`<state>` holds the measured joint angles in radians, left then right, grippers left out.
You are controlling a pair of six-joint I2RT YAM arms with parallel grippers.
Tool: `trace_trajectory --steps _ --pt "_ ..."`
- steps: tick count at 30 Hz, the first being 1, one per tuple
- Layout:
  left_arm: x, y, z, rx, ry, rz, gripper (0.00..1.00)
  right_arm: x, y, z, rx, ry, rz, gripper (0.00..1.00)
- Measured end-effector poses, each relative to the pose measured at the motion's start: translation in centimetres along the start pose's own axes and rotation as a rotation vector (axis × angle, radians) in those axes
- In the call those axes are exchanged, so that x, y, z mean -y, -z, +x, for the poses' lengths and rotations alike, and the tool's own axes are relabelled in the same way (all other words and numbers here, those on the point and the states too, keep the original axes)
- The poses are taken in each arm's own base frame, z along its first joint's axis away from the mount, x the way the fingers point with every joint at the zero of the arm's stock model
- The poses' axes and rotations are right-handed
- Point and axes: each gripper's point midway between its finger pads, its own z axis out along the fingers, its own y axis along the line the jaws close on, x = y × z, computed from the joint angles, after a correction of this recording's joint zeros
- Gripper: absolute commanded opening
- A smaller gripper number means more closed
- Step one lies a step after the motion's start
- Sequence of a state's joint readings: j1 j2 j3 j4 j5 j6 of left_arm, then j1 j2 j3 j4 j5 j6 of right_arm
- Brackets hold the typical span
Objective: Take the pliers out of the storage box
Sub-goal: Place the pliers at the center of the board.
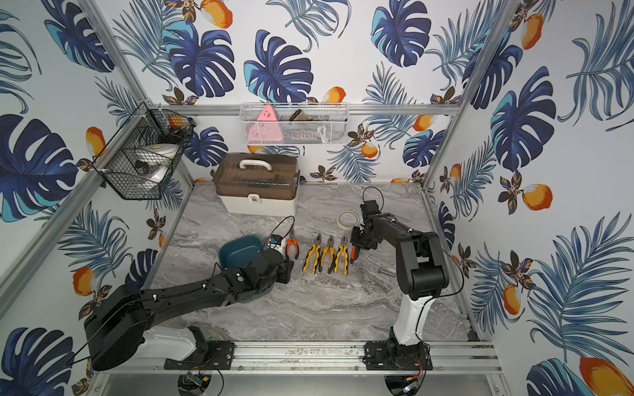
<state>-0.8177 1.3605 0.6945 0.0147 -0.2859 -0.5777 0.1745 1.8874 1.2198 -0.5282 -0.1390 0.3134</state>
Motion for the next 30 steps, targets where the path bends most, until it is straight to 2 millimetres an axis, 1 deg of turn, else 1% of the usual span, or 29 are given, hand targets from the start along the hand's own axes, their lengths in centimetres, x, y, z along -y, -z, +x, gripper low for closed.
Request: trace_trajectory --steps 3,4,6,7,18,23,26,30 --pt "0.0 -0.1 0.1 -0.005 -0.001 0.0 0.43 0.1 0.0 0.0 -0.003 -0.001 -0.005 0.36" --pt "0.1 -0.1 0.1 -0.005 -0.001 0.001 0.43 0.3 0.0 0.2 -0.01 0.007 0.007 0.41" --pt "0.1 -0.1 0.0 -0.004 -0.001 0.001 0.43 0.9 -0.2 1.1 -0.048 0.007 0.029 0.44" --pt "0.1 -0.1 0.0 -0.003 -0.001 0.002 0.43 0.9 -0.1 1.1 -0.047 0.008 0.032 0.47" --pt "0.2 -0.1 -0.1 -0.001 0.0 0.004 0.43 2.0 0.2 1.5 -0.06 0.006 0.092 0.48" --pt "0.2 -0.1 -0.1 -0.004 -0.002 0.006 0.43 3.1 0.4 1.4 -0.065 0.016 0.176 0.64" --pt "0.3 -0.1 -0.1 -0.003 -0.002 0.007 0.43 3.5 0.6 1.3 -0.063 0.022 0.216 0.68" --pt "0.4 -0.2 0.0 -0.008 -0.003 0.011 0.43 3.6 0.9 1.0 -0.057 0.029 0.241 0.68"
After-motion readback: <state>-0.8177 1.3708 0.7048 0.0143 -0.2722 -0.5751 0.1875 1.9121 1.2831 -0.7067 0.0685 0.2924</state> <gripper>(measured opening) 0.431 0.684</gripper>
